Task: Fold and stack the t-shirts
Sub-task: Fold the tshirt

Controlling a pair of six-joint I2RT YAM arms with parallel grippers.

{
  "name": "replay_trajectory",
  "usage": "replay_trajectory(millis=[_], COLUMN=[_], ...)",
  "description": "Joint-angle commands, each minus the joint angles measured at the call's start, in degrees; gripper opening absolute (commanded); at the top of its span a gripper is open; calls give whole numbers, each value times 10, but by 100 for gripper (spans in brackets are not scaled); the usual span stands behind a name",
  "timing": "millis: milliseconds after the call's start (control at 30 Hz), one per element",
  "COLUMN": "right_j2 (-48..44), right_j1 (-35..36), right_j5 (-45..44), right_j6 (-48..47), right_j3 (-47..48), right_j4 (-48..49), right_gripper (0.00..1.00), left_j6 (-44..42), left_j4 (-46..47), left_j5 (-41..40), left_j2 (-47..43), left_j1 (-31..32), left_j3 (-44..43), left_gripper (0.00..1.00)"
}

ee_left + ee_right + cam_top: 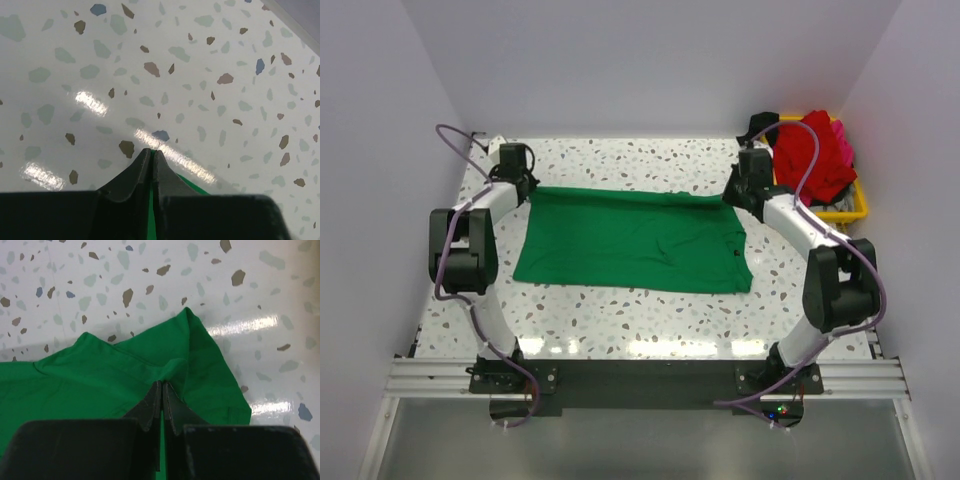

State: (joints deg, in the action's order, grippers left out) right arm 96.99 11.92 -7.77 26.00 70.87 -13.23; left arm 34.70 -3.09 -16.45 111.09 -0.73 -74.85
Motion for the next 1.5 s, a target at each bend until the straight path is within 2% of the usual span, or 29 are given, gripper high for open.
replay_trajectory(millis=[0,333,567,800,1467], right_j2=[-65,-153,-180,-203,-259], right_j1=[-2,-3,-2,-2,-2], right_j5=[6,37,49,47,54], right_j6=[46,88,85,82,78], right_j3=[-47,-177,-199,-208,-255], right_j4=[34,61,31,23,10], right_gripper=[0,0,0,0,0], left_j6=[29,108,144,136,140], left_j4=[-24,-18,9,9,2], left_j5=[-29,-43,-33,-45,-56], left_j2=[-43,-115,-149,-186,-213], left_j1=[-6,-5,-6,-6,-7], left_j3=[26,140,203,218,243], left_gripper=[9,11,11,12,15])
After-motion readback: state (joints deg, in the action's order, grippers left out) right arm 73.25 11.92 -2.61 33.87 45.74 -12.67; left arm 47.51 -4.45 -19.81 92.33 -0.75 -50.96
